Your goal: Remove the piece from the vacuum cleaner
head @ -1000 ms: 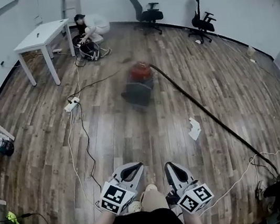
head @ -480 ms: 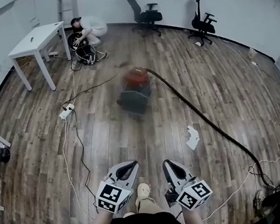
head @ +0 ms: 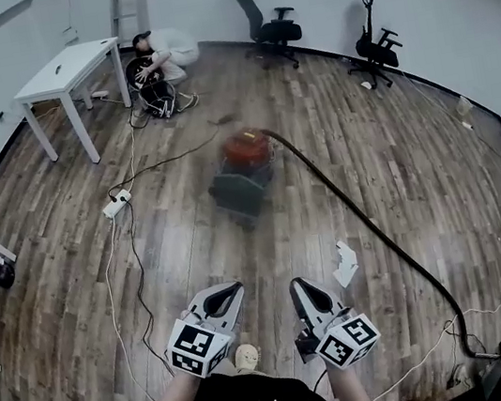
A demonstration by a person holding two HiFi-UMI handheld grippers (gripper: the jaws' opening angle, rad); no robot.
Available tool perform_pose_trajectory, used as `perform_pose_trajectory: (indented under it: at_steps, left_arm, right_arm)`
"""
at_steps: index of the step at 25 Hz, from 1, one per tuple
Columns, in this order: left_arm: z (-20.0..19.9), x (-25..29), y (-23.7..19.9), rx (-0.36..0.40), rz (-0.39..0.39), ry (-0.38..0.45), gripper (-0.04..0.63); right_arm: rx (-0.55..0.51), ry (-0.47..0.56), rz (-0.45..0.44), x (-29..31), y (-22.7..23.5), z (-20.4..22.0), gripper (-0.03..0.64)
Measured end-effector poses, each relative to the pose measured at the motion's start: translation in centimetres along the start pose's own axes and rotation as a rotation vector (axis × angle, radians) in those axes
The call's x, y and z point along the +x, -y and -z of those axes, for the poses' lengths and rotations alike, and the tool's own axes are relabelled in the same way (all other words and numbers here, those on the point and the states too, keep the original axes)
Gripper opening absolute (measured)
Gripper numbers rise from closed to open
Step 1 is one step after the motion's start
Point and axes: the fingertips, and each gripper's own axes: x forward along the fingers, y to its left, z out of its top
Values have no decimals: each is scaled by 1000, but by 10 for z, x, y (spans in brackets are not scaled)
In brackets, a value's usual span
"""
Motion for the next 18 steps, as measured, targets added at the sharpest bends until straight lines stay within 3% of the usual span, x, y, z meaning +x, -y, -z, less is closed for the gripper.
perform_pose_trajectory:
  at_steps: [9,18]
  left_arm:
    - [3,26,-24,-21,-23,-16,9]
    - [-13,95,-67,-21,8,-24,9]
  right_arm:
    - [22,-9,13,15,33,-1,12]
    - [41,-28,50,60,86,-15,12]
